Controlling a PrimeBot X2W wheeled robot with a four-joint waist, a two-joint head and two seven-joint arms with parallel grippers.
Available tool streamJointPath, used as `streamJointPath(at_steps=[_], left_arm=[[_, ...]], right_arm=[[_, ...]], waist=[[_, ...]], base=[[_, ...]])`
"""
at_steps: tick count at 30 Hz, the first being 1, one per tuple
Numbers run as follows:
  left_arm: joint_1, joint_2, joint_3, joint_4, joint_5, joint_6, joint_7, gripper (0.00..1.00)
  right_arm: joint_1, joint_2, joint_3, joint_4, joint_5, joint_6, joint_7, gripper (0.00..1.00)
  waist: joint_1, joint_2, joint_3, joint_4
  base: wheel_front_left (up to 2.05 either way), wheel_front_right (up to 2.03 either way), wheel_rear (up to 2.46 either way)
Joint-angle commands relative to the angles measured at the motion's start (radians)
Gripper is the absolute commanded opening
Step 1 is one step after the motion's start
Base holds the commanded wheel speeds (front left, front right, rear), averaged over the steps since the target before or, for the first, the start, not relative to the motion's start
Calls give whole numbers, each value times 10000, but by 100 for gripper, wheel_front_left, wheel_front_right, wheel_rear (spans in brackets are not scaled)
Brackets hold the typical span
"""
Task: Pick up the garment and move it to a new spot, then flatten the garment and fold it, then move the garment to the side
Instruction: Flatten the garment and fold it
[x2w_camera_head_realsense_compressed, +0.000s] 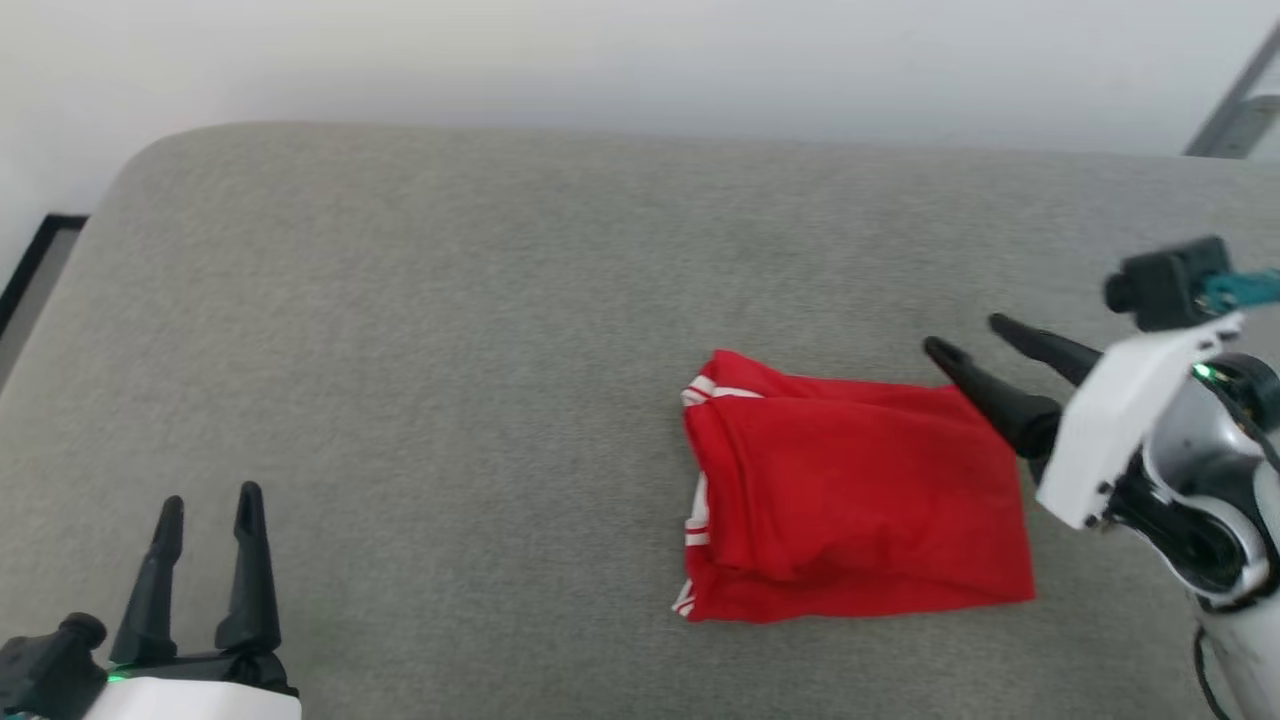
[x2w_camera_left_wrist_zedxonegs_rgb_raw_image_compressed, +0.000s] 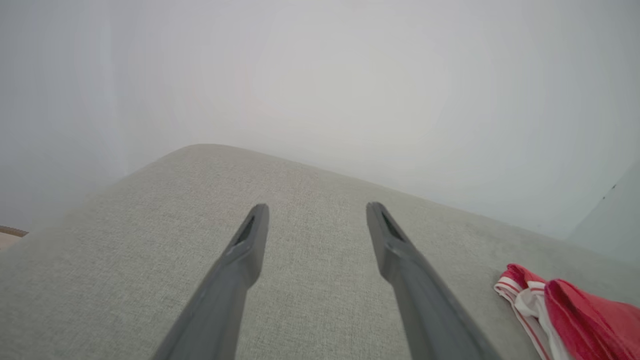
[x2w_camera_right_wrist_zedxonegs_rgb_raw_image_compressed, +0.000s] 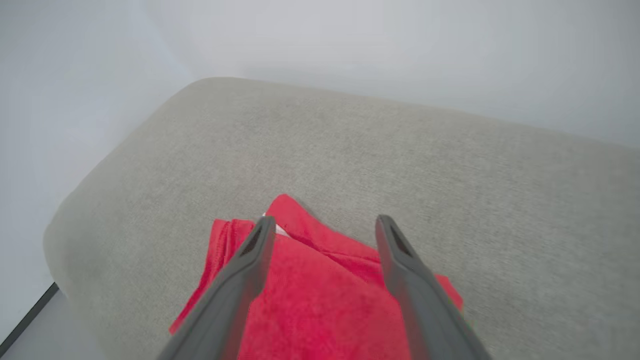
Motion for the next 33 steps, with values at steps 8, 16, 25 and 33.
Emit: streamJointPath(at_steps=[8,16,25,33], left_arm=[[346,158,351,-222,254,-32,-50,100],[814,233,639,-378,544,-32,-50,100],[1215,312,722,-314,884,-32,-50,100],[1438,458,652,60,888,-32,-50,100]], right_arm=[[1361,-430,-582,-267,-736,-4,-2889,100],[2318,-367,-872,801,-1940,-4,-5973,100],[2864,0,-1222,2090,-2777,-6,-7700,100],[3395,510,-1604,2447,-3310,-6,-8300,100]], waist=[[0,0,-574,-1097],[0,0,-1182,-1610],[0,0,-1535,-1632],[0,0,-1742,-1550]], base=[[0,0,0],[0,0,0],[0,0,0],[0,0,0]])
